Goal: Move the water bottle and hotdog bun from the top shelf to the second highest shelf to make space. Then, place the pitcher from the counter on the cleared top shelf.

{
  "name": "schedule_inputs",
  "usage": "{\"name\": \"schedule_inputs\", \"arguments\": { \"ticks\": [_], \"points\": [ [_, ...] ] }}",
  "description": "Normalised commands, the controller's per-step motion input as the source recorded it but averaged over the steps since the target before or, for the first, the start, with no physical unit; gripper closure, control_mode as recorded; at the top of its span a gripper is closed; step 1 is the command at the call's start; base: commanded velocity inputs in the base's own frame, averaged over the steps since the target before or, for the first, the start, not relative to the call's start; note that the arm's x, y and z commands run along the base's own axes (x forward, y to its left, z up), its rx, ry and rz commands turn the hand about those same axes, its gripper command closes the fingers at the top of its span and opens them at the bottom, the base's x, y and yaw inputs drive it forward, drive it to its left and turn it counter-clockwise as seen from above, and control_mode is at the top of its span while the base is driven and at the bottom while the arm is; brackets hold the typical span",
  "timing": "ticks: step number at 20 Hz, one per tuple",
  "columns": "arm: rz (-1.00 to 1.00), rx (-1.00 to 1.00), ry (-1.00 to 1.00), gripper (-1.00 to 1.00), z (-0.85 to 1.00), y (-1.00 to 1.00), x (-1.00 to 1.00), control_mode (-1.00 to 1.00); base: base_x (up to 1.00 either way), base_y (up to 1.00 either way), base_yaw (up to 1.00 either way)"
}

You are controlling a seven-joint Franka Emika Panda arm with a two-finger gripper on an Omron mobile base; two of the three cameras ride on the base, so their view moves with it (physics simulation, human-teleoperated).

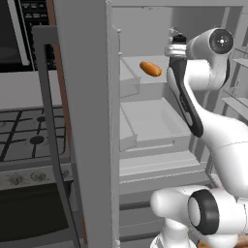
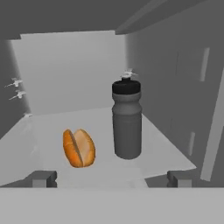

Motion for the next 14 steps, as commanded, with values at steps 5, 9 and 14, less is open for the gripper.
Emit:
{"name": "schedule_inputs", "arguments": {
  "ticks": [5, 9, 14],
  "points": [
    [0.0, 0.0, 0.0, -1.0, -0.06, -0.28, 0.41, -1.0, 0.0, 0.0, 0.0],
    [-0.02, 0.0, 0.02, -1.0, 0.0, -0.29, 0.45, -1.0, 0.0, 0.0, 0.0],
    [-0.05, 0.0, 0.09, -1.0, 0.0, -0.08, 0.49, -1.0, 0.0, 0.0, 0.0]
  ]
}}
